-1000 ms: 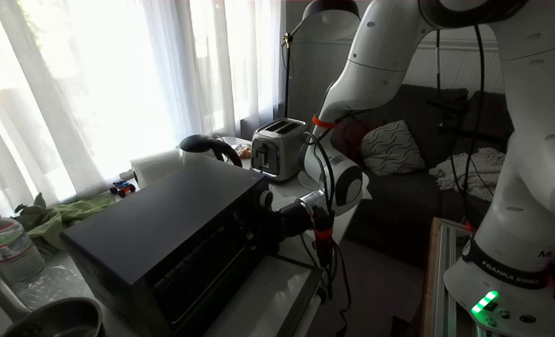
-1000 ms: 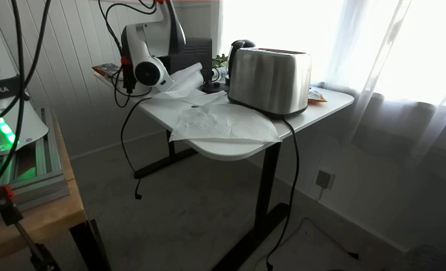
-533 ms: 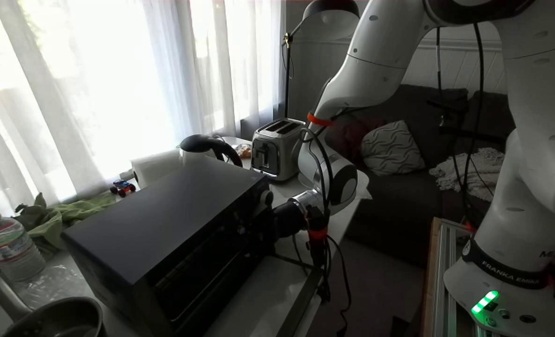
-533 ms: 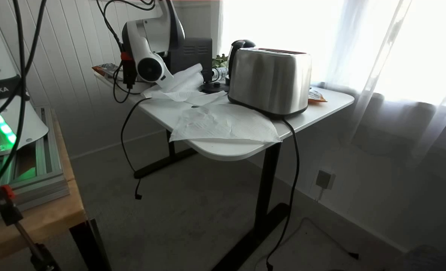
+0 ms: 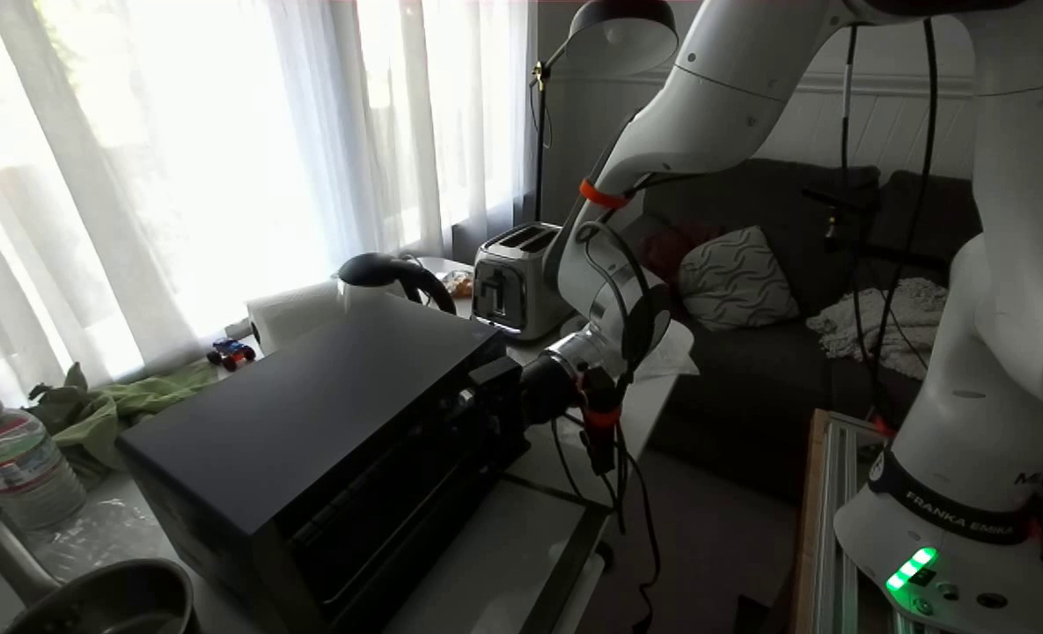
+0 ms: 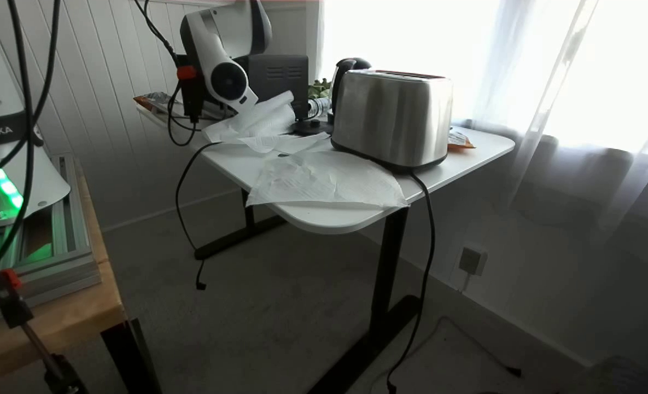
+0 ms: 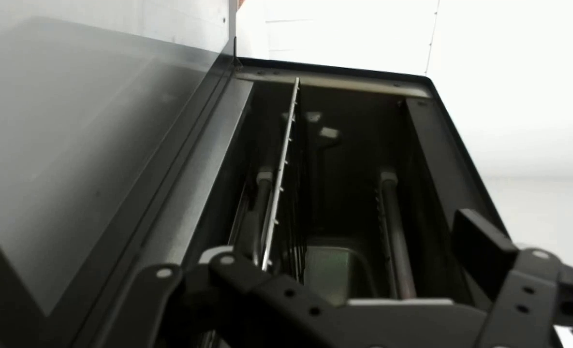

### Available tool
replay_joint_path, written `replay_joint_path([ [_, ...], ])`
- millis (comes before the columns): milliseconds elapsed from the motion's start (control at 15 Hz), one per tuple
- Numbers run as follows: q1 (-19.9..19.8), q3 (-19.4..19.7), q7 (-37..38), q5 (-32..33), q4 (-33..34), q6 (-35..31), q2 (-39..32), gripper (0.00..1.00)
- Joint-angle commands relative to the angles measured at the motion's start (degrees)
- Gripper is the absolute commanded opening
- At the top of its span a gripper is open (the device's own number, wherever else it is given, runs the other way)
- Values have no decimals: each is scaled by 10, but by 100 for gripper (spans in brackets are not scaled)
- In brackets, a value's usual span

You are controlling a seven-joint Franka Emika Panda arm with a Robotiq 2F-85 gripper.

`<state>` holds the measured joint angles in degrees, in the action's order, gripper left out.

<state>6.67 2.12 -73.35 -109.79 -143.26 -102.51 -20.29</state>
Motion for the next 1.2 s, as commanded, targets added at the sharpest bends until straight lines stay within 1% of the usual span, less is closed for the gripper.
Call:
replay_joint_path([
  [0, -15, 17, 19, 65, -19, -27, 53, 100],
  [267, -33, 31, 15, 139, -45, -44, 108, 100],
  [400, -42, 35, 19, 167, -61, -66, 140, 100],
  [600, -54, 36, 23, 195, -93, -119, 202, 100],
  [667, -56, 33, 26, 207, -103, -139, 222, 100],
  [933, -62, 14, 67, 292, -163, -232, 334, 100],
  [1067, -66, 3, 107, 353, -188, -241, 383, 100],
  [1133, -67, -3, 135, 380, -139, -247, 352, 100],
])
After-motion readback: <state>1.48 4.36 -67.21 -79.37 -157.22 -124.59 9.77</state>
